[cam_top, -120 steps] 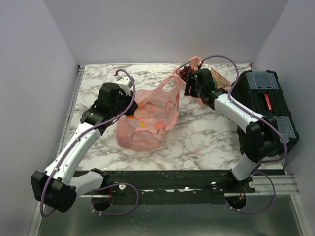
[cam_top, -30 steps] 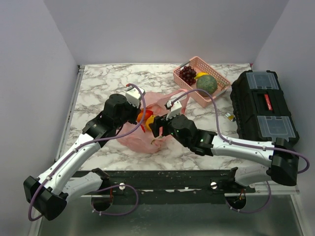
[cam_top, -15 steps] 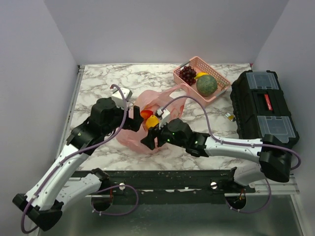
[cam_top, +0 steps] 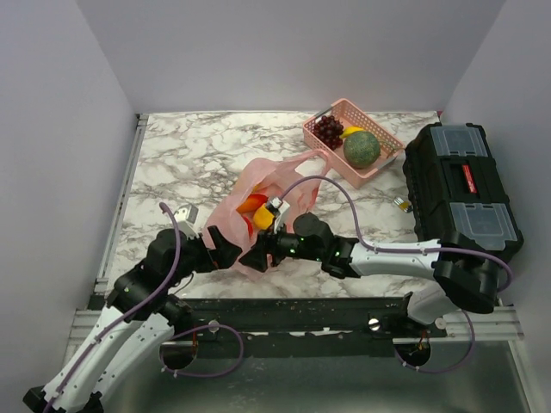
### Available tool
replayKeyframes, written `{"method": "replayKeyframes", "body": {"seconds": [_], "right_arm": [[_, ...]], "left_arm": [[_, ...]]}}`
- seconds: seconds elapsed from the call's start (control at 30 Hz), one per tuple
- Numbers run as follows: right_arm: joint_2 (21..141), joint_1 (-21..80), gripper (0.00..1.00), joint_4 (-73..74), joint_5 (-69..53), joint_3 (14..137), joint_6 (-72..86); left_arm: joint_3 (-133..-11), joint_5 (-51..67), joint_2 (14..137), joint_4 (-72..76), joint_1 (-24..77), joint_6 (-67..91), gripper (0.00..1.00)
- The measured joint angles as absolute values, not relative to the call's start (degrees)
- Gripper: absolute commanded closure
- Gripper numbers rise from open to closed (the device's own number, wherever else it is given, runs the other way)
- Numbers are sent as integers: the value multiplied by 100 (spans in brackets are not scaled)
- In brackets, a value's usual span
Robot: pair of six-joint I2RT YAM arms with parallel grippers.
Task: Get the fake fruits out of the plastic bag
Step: Adjust the plastic bag at the center of the board.
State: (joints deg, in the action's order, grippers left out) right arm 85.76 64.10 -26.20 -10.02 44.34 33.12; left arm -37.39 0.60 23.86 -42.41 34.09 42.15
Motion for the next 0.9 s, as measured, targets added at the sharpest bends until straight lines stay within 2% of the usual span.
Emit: {"method": "replayKeyframes", "body": {"seconds": [0.2,0.37,0.43,0.53,0.57,0.63,0.7,0.77,0.83,0.9], "right_arm": [[8573,6410,40,-2899,-1343,4058,3310],[8602,6414,41,-3181,-1640,3857,3295],[8650,6423,42,-3247,-1702,3848,3291],[8700,6447,42,-3347,-1754,3848,3277],[8713,6453,42,-3369,-1772,3848,3267],[8735,6455,42,-3404,-1802,3850,3249],[8744,6455,41,-3439,-1817,3850,3238],[8742,6458,40,-3463,-1820,3850,3225],[8705,6458,39,-3415,-1798,3852,3188],[8573,6462,34,-3262,-1680,3852,3135]], "left_arm": [[-2803,113,1638,-3594,3409,4825,7],[-2744,305,1874,-2823,3395,4976,17],[-2744,412,2121,-2650,3387,5000,15],[-2733,679,2412,-2440,3382,5000,5],[-2714,784,2429,-2338,3382,5000,5],[-2596,976,2390,-2064,3382,5035,20],[-2486,1046,2307,-1925,3382,5083,43],[-2473,1024,2346,-1922,3382,5155,57],[-2471,941,2423,-1933,3382,5172,76],[-2471,856,2493,-1933,3382,5137,88]]}}
